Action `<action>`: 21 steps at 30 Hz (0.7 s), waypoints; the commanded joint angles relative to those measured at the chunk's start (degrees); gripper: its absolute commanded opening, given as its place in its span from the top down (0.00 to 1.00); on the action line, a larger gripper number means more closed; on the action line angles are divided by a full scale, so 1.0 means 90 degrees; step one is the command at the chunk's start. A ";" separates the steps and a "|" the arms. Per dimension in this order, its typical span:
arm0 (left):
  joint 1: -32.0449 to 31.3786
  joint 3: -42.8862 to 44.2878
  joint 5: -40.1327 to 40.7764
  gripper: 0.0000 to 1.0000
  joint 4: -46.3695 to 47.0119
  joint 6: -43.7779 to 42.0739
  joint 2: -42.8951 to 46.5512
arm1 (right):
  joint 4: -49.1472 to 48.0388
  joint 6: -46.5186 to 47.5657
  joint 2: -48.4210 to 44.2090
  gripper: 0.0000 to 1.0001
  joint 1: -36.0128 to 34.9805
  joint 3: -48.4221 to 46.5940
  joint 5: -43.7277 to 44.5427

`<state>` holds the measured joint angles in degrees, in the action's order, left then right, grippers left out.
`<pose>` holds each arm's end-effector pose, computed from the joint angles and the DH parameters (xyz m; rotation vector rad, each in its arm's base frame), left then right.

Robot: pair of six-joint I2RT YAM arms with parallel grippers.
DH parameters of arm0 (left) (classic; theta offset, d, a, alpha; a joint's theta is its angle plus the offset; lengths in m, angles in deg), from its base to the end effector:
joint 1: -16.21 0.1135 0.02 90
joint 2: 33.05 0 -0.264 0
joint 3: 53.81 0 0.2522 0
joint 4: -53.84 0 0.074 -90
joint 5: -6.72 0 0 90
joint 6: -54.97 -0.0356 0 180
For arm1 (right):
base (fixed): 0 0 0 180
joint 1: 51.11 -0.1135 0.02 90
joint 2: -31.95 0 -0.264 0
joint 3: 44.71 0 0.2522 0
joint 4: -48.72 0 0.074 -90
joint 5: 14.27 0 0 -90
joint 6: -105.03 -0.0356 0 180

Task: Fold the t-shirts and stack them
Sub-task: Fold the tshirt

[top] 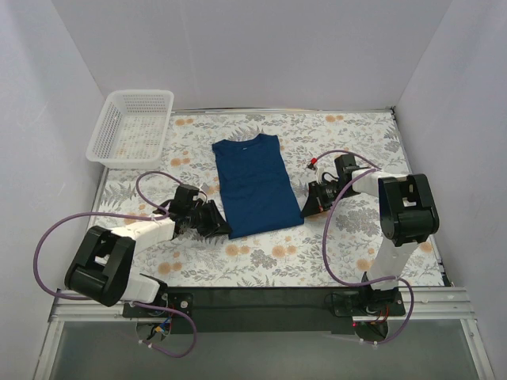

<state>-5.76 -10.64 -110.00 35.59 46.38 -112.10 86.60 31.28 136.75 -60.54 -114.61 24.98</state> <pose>0.2130 -0.1032 0.1391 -1.2372 2.6144 -1.1570 0.3140 0.0801 0.1322 -0.7458 2.4474 1.1853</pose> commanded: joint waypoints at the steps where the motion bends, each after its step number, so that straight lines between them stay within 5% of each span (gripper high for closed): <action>1: -0.0019 0.0237 0.0468 0.69 -0.0233 -0.0080 0.0345 | 0.0249 0.0391 -0.0413 0.97 0.0013 0.0036 0.0042; 6: -0.0019 0.0453 0.0996 0.59 -0.0701 -0.0509 0.1347 | 0.0572 0.1512 -0.1261 0.75 0.0013 0.0047 0.0666; 11: -0.0146 0.0424 0.0598 0.38 -0.0722 -0.1746 0.2463 | 0.1517 0.4507 -0.1858 0.56 -0.0007 -0.0178 0.0561; 13: -0.0263 0.0395 0.0353 0.37 -0.0644 -0.2207 0.2853 | 0.2141 0.5883 -0.1926 0.45 -0.0036 -0.0237 -0.0013; 14: -0.0312 0.0395 0.0100 0.37 -0.0508 -0.2673 0.2952 | 0.2744 0.7446 -0.2014 0.40 -0.0036 -0.0208 -0.0161; 17: -0.0624 0.0511 -0.0262 0.37 -0.0341 -0.3466 0.3138 | 0.3052 0.9495 -0.2161 0.31 -0.0172 0.0095 -0.0319; 21: -0.1286 0.0620 -0.0527 0.34 -0.0565 -0.6018 0.2992 | 0.3004 0.9816 -0.1967 0.32 -0.0670 -0.0031 -0.0046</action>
<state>-13.87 -6.68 -110.81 31.24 13.11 -84.71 109.64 105.28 118.74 -63.97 -114.07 25.90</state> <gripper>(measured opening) 0.648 0.687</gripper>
